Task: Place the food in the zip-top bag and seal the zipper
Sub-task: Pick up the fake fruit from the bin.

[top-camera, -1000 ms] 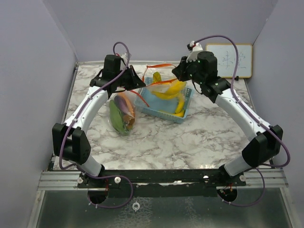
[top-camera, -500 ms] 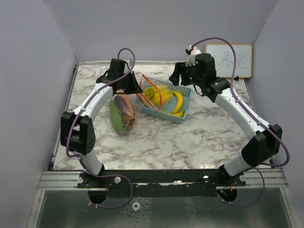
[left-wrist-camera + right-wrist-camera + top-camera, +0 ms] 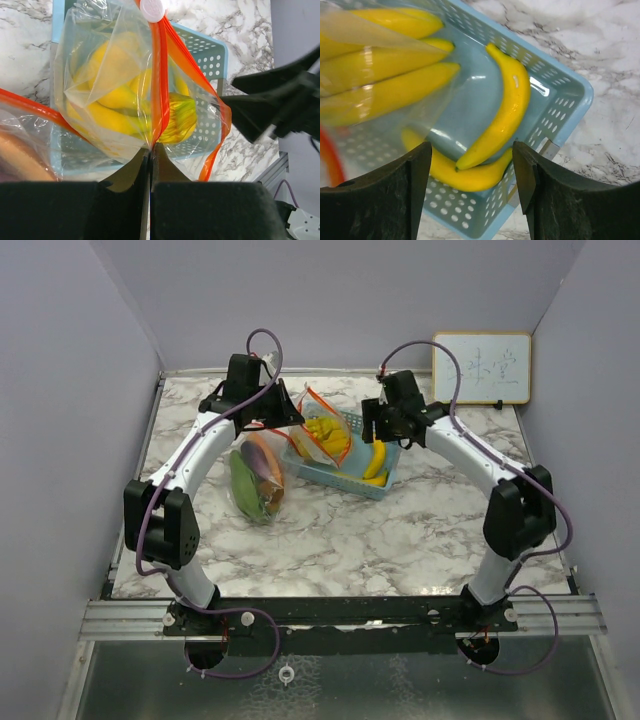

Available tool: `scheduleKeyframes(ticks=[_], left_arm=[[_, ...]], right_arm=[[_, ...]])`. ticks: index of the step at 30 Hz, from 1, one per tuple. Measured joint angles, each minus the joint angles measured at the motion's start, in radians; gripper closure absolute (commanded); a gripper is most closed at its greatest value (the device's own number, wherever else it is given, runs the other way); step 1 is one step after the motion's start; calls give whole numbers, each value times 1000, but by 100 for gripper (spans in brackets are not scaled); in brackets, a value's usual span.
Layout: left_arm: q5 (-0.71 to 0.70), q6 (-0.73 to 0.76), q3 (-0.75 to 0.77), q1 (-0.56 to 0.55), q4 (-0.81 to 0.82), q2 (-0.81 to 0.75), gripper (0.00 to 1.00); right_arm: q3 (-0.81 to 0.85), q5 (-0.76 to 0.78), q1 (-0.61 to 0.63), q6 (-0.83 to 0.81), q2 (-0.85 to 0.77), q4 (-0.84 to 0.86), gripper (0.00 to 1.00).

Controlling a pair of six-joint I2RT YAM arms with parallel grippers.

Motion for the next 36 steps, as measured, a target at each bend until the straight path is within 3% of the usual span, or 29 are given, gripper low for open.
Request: scheduleKeyframes(ticks=[7, 14, 18, 20, 24, 26, 32, 36], left_arm=[[26, -15, -29, 0, 18, -8, 100], [31, -16, -29, 0, 18, -32, 100], [32, -19, -41, 0, 22, -50, 100], [34, -20, -48, 0, 22, -55, 100], [41, -26, -64, 0, 28, -55, 100], [45, -30, -76, 0, 33, -55, 100], [49, -34, -92, 0, 34, -55, 100], [49, -34, -98, 0, 34, -55, 100]], right_arm=[[63, 78, 0, 6, 212, -45, 34], [92, 133, -3, -1, 315, -51, 36], [105, 148, -2, -15, 350, -42, 47], [104, 151, -3, -22, 356, -42, 62], [82, 157, -3, -32, 351, -16, 80], [68, 157, -3, -42, 345, 3, 94], [-7, 153, -4, -69, 230, 6, 97], [-33, 103, -4, -111, 53, 55, 97]])
